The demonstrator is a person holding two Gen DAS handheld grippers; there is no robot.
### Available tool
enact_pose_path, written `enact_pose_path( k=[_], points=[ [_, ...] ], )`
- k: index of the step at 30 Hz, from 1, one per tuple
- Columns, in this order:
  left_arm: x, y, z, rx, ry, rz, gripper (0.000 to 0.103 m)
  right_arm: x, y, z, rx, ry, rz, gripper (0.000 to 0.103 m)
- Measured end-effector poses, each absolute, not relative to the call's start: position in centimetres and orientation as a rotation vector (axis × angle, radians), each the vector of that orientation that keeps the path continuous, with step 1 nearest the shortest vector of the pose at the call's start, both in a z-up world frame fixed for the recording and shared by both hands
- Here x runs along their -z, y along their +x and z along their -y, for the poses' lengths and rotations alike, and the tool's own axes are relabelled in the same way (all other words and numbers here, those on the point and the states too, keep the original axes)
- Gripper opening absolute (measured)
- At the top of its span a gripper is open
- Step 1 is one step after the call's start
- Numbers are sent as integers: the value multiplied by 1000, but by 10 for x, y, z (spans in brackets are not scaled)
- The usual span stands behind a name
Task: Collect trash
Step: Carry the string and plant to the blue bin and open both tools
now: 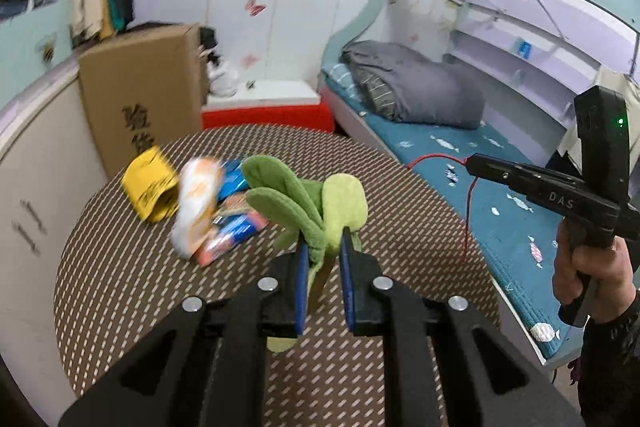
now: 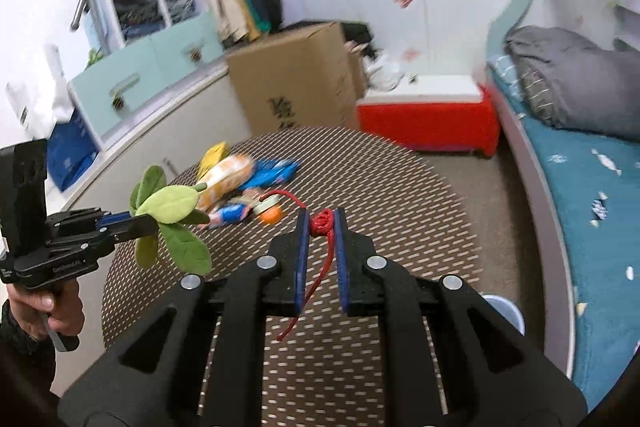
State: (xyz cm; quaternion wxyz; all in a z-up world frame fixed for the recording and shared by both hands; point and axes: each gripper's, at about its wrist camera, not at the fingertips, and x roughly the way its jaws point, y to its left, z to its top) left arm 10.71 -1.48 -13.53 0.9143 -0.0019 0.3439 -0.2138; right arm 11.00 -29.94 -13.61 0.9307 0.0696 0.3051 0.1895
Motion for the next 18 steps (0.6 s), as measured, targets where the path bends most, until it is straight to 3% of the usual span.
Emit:
enact_pose_path(
  k=[12,18],
  points=[
    [92,135,120,552,67,-620,13,115,99,432,-126,281,-526,12],
    [92,148,175,624,77,-630,13,148,107,487,-18,350,-585,12]
  ],
)
